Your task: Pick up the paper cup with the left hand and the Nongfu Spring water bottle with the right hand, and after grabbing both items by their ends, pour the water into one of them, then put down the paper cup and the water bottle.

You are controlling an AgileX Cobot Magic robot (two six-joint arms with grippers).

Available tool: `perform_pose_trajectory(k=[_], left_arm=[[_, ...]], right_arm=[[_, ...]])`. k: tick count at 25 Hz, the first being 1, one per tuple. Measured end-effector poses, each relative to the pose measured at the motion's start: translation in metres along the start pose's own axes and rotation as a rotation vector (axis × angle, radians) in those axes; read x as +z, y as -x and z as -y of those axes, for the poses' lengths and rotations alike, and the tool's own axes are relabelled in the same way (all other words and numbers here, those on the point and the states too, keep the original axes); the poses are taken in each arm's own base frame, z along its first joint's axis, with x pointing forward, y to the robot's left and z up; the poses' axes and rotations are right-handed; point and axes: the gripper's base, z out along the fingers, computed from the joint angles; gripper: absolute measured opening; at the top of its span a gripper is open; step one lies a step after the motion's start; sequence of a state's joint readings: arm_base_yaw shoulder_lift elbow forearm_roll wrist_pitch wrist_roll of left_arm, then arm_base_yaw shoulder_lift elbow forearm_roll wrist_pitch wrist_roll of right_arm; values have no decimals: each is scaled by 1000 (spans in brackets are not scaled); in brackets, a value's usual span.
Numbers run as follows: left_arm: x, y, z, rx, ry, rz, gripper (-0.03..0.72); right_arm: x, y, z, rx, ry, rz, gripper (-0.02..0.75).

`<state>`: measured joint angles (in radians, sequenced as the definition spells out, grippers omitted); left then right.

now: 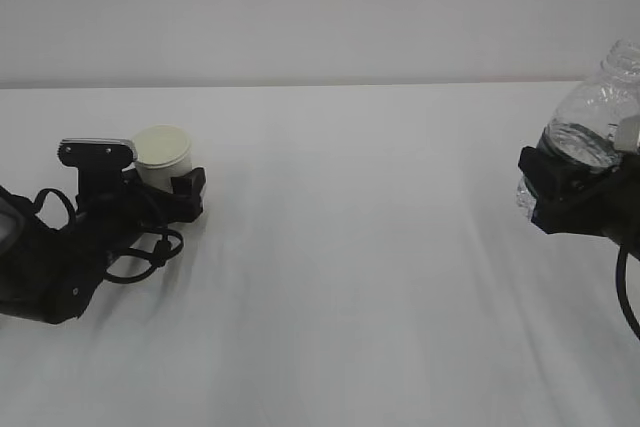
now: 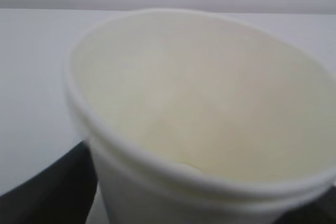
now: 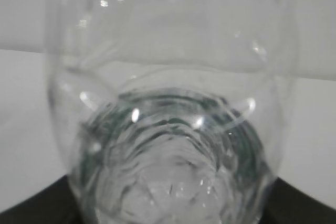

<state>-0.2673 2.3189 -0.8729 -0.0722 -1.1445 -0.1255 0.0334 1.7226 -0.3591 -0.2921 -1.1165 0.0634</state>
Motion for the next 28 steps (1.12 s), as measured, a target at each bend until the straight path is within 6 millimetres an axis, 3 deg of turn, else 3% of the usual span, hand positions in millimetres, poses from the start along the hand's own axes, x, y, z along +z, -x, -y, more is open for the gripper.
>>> perform_pose_trajectory(k=[7,16,28], left_arm=[[4,3,0,0,-3,15,624],[4,3,1,1,-6,15,524],[3,3,6,29,-65,8,470]], right_arm=[[0,0,0,2,0,0,407],[0,0,0,2,0,0,407],[0,0,0,2,0,0,406]])
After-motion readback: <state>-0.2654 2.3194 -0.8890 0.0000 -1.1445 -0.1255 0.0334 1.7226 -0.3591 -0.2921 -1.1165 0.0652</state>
